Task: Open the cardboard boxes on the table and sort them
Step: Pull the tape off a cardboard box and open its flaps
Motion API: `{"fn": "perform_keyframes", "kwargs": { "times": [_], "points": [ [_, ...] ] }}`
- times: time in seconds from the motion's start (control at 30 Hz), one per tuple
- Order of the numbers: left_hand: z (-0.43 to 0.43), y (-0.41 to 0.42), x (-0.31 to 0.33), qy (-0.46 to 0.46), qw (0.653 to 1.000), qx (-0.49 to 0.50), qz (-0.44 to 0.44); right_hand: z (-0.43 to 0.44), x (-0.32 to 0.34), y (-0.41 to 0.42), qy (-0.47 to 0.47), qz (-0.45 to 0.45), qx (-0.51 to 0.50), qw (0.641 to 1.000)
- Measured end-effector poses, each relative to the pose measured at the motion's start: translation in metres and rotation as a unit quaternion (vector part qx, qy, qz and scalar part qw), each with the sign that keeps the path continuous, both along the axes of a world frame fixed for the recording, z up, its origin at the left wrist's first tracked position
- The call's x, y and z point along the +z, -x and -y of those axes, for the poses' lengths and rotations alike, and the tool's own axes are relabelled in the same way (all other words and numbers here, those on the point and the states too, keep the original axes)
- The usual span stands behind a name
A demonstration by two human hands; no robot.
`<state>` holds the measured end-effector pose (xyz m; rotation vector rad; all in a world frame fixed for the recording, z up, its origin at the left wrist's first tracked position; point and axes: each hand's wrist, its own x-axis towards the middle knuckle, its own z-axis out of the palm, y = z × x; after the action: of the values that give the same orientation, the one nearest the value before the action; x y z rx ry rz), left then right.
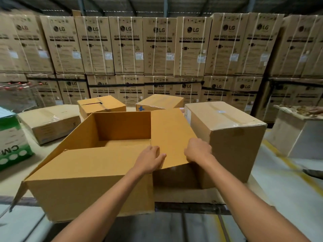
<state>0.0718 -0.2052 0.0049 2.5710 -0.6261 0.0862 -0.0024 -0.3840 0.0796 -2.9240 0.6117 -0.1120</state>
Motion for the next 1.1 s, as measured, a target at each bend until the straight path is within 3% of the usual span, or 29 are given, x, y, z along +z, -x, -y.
{"fn": "perform_keyframes", "kwargs": {
  "times": [0.17, 0.33, 0.47, 0.63, 0.7, 0.8, 0.97, 1.1],
  "points": [
    [0.005, 0.005, -0.002, -0.053, 0.998, 0.005, 0.018, 0.017, -0.096, -0.005, -0.187, -0.056, 0.029, 0.98],
    [0.007, 0.011, 0.004, 0.008, 0.999, 0.043, -0.016, -0.009, -0.153, -0.003, -0.265, -0.051, 0.095, 0.958],
    [-0.001, 0.002, 0.009, 0.054, 0.996, 0.024, -0.07, -0.026, -0.145, -0.013, -0.279, -0.005, 0.125, 0.952],
    [-0.026, -0.04, 0.004, -0.025, 0.997, 0.066, -0.042, -0.055, -0.107, -0.018, -0.28, 0.102, 0.202, 0.933],
    [-0.037, -0.057, 0.004, -0.059, 0.995, 0.078, -0.028, -0.074, -0.097, -0.013, -0.278, 0.077, 0.243, 0.926],
    [-0.049, -0.079, 0.004, -0.1, 0.992, 0.074, -0.029, -0.094, -0.099, -0.007, -0.225, -0.003, 0.243, 0.943],
    [-0.059, -0.102, 0.002, -0.162, 0.982, 0.071, -0.059, -0.094, -0.099, -0.005, -0.224, -0.024, 0.231, 0.946],
    [-0.059, -0.102, 0.01, -0.139, 0.987, 0.08, 0.023, -0.095, -0.098, -0.002, -0.216, -0.023, 0.228, 0.949]
  ]
}}
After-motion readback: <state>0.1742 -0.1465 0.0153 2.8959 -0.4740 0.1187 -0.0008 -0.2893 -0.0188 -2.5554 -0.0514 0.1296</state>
